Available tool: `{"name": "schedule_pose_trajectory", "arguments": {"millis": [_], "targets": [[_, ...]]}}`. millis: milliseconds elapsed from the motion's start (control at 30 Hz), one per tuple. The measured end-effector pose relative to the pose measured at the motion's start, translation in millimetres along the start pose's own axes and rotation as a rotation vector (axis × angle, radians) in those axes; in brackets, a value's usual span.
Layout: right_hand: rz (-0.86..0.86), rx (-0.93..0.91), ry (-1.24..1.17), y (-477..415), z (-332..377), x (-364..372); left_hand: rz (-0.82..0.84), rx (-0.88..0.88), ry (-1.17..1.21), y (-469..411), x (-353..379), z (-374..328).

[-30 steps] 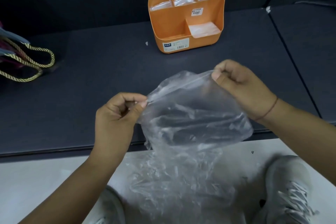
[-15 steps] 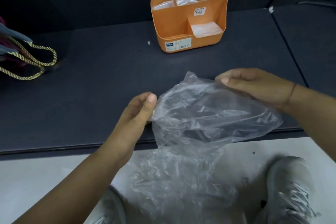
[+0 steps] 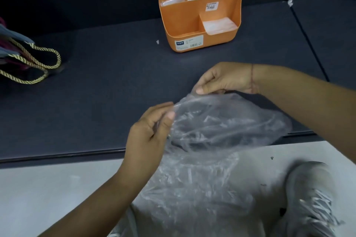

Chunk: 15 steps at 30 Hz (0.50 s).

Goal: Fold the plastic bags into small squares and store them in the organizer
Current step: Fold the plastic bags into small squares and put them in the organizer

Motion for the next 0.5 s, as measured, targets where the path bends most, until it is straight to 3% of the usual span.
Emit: {"name": "schedule_pose_trajectory", "arguments": {"millis": [200,367,500], "targets": [[-0.141,-0.253,-0.295,15,-5,-3,0.025,0.002,0.173,0,-5,-1],[-0.575,-0.420,0.005,28,12,-23,-0.044,-0.035,0.187,1,-13,1],[-0.614,-0.505,-0.003,29,22,-15,0.053,0.064,0.257,1,-6,-17]]}}
Point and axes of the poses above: each hand's wrist, its own y-axis away from the middle knuckle, its own x-axis out of the palm, z = x × y, the point moved 3 cm from there along -y, towards the middle knuckle, and after that the axes turned 11 degrees about z, right-handed, at the moved point
